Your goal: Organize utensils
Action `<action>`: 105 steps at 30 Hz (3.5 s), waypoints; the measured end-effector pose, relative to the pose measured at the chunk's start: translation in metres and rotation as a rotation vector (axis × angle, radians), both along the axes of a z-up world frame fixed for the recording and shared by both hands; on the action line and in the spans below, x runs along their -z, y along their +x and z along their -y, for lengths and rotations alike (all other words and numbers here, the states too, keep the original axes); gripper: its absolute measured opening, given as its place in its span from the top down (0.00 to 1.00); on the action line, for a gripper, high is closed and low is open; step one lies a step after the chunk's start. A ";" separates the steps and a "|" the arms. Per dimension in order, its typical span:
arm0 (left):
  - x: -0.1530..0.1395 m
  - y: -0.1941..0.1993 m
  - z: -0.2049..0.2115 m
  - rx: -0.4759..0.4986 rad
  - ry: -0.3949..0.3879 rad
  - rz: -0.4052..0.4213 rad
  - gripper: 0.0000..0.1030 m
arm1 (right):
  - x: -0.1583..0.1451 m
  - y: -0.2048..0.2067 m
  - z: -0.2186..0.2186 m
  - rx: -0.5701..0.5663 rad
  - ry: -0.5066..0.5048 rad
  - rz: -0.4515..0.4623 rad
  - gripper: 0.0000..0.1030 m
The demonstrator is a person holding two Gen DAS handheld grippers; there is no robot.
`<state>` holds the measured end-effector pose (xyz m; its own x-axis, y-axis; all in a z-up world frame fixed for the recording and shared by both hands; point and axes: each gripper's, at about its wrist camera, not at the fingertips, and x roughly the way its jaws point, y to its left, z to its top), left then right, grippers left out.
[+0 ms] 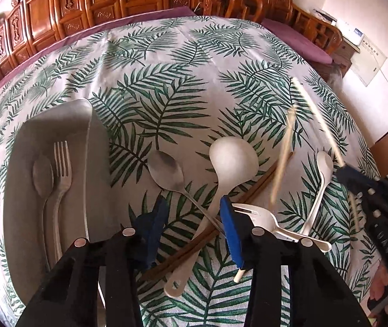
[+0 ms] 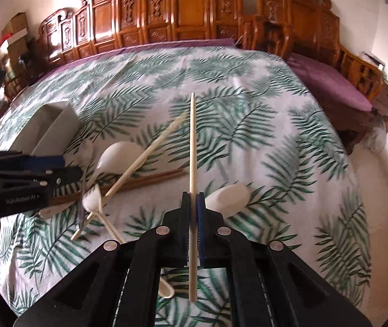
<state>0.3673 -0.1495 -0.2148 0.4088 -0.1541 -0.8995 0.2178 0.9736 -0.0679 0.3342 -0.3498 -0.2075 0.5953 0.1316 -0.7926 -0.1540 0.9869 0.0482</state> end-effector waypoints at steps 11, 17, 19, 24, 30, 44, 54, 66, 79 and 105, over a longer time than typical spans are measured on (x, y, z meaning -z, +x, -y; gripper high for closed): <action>0.017 0.004 0.007 -0.012 -0.011 -0.046 0.68 | -0.003 0.000 0.005 -0.014 0.022 -0.009 0.94; 0.020 0.005 0.000 -0.016 -0.067 -0.083 0.88 | -0.002 -0.001 -0.001 -0.036 0.033 -0.021 0.94; 0.020 0.003 -0.002 -0.014 -0.057 -0.082 0.90 | -0.003 -0.002 -0.003 -0.041 0.035 -0.019 0.94; 0.020 0.000 0.003 0.009 -0.011 -0.074 0.90 | -0.005 -0.002 -0.006 -0.053 0.040 -0.016 0.94; 0.019 -0.004 0.003 0.031 0.005 -0.060 0.91 | -0.005 -0.003 -0.006 -0.054 0.042 -0.015 0.94; -0.009 -0.020 -0.006 0.068 0.021 0.025 0.99 | -0.003 -0.004 -0.010 -0.067 0.037 -0.020 0.94; -0.030 -0.025 -0.017 0.059 0.045 0.093 0.99 | -0.002 -0.006 -0.018 -0.089 0.030 -0.023 0.94; -0.071 -0.035 -0.047 0.039 0.030 0.185 0.99 | -0.011 -0.010 -0.045 -0.127 0.057 -0.037 0.94; -0.081 -0.029 -0.105 -0.048 0.049 0.216 0.99 | -0.040 -0.007 -0.107 -0.213 0.082 -0.023 0.94; -0.082 -0.028 -0.178 -0.110 0.029 0.249 0.86 | -0.047 0.008 -0.206 -0.341 0.065 -0.044 0.94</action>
